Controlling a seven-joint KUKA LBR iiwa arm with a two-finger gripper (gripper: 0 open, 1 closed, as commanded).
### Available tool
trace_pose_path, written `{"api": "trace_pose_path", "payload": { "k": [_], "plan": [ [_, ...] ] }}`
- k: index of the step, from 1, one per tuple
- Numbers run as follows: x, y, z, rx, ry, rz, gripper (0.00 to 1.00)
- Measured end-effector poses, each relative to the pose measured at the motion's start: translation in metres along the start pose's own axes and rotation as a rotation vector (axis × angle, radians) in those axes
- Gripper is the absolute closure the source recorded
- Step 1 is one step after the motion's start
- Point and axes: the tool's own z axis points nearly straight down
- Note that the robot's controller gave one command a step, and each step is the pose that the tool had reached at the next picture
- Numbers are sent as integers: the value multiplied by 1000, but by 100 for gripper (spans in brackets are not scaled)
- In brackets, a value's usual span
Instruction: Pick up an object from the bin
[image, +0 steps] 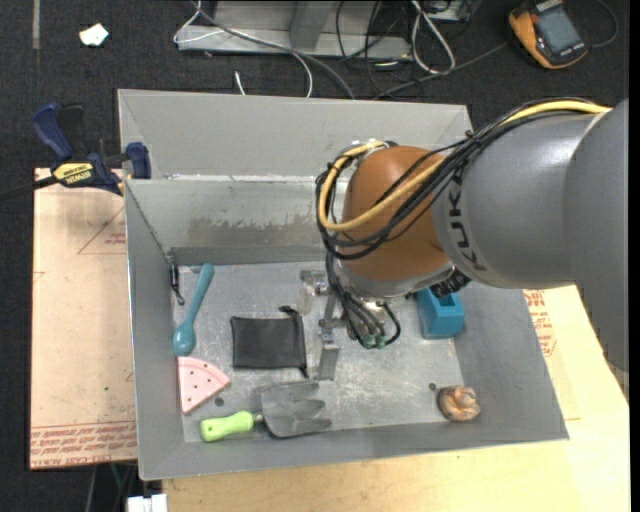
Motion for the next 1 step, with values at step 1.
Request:
{"api": "trace_pose_path", "payload": {
  "k": [1],
  "plan": [
    [4,24,29,-1,-9,19,0]
  ]
}}
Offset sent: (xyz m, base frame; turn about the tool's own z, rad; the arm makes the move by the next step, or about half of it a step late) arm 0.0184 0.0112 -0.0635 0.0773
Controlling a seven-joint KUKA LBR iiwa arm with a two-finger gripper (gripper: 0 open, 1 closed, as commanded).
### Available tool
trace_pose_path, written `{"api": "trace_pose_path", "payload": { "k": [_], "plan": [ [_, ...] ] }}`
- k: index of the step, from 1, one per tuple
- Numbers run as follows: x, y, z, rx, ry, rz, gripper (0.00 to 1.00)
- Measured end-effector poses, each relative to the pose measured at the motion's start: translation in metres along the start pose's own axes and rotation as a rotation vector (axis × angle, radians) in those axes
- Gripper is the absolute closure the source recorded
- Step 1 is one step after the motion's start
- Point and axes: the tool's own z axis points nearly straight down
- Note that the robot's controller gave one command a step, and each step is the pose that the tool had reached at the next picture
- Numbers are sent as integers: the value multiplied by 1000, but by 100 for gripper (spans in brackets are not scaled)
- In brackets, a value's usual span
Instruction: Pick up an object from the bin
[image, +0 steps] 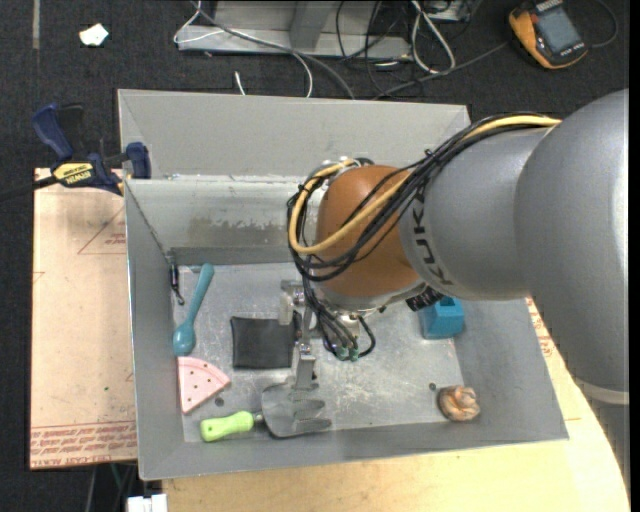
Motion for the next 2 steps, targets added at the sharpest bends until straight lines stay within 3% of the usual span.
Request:
{"api": "trace_pose_path", "payload": {
  "k": [1,2],
  "plan": [
    [-17,-8,24,1,6,40,0],
    [-16,-28,26,-1,1,142,0]
  ]
}}
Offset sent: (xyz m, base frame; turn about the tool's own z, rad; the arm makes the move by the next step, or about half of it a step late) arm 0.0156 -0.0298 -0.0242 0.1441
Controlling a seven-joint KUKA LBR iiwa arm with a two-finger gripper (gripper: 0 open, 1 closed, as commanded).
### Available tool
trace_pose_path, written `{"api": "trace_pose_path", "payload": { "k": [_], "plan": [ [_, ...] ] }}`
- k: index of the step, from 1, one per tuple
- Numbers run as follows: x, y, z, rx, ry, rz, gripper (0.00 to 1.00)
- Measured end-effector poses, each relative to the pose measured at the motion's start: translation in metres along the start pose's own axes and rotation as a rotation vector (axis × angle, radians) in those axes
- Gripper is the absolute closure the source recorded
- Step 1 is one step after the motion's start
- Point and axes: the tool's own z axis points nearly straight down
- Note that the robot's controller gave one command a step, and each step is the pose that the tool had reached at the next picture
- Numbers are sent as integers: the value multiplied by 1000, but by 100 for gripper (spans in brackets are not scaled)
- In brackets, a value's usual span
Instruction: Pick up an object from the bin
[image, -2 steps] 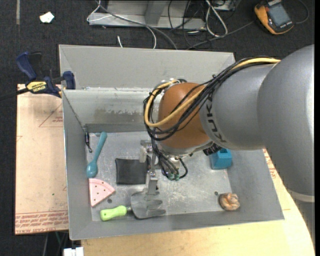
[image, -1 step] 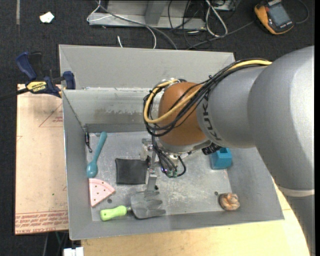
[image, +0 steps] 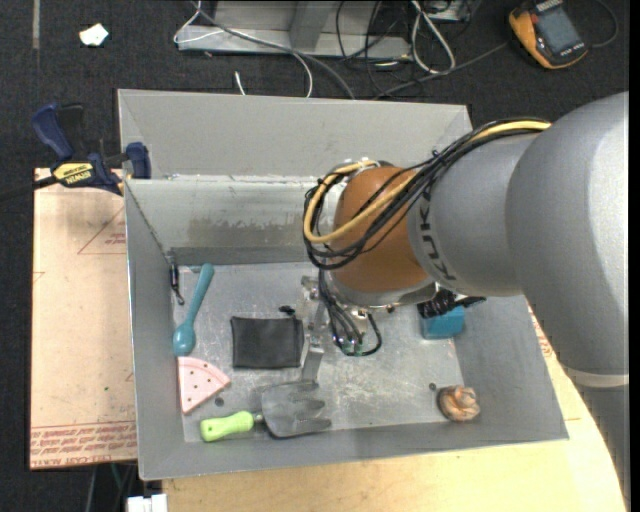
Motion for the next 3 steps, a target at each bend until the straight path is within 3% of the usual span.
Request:
{"api": "trace_pose_path", "payload": {
  "k": [1,2,3],
  "plan": [
    [-1,2,11,0,1,-65,0],
    [0,4,16,0,2,-49,0],
    [-19,-7,27,-1,-1,-130,0]
  ]
}}
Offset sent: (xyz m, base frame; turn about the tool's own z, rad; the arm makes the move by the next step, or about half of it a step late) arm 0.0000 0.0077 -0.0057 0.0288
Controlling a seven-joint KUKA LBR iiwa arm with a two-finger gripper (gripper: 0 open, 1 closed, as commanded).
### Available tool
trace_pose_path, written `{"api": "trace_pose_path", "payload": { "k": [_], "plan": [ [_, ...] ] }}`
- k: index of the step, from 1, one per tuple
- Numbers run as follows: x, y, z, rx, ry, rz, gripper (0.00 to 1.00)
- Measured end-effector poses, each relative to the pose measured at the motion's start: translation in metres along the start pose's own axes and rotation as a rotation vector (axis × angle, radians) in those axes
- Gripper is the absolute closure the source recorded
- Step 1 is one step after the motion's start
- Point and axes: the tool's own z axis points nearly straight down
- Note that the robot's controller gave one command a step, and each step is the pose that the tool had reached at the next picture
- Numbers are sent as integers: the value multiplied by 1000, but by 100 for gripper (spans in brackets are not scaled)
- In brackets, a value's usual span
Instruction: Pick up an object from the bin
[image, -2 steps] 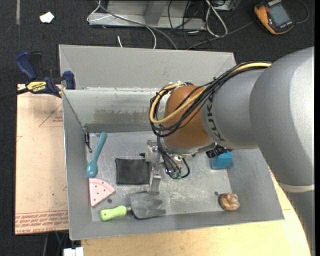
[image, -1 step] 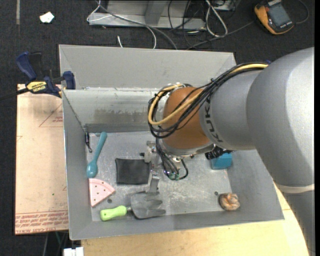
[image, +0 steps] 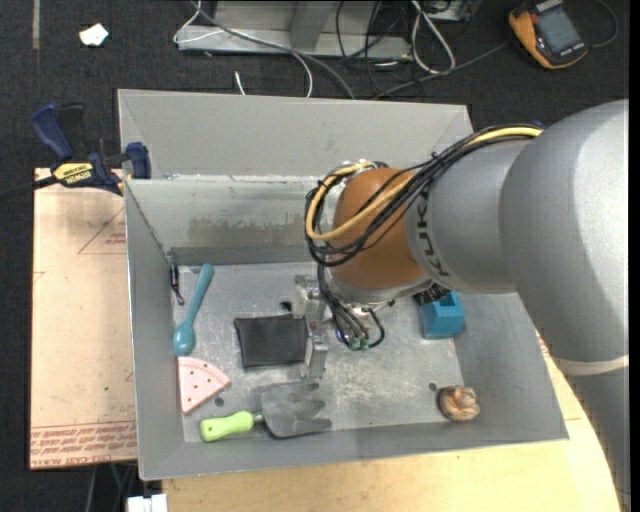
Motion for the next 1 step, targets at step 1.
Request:
{"api": "trace_pose_path", "payload": {
  "k": [1],
  "plan": [
    [-14,-3,-1,-2,-1,225,0]
  ]
}}
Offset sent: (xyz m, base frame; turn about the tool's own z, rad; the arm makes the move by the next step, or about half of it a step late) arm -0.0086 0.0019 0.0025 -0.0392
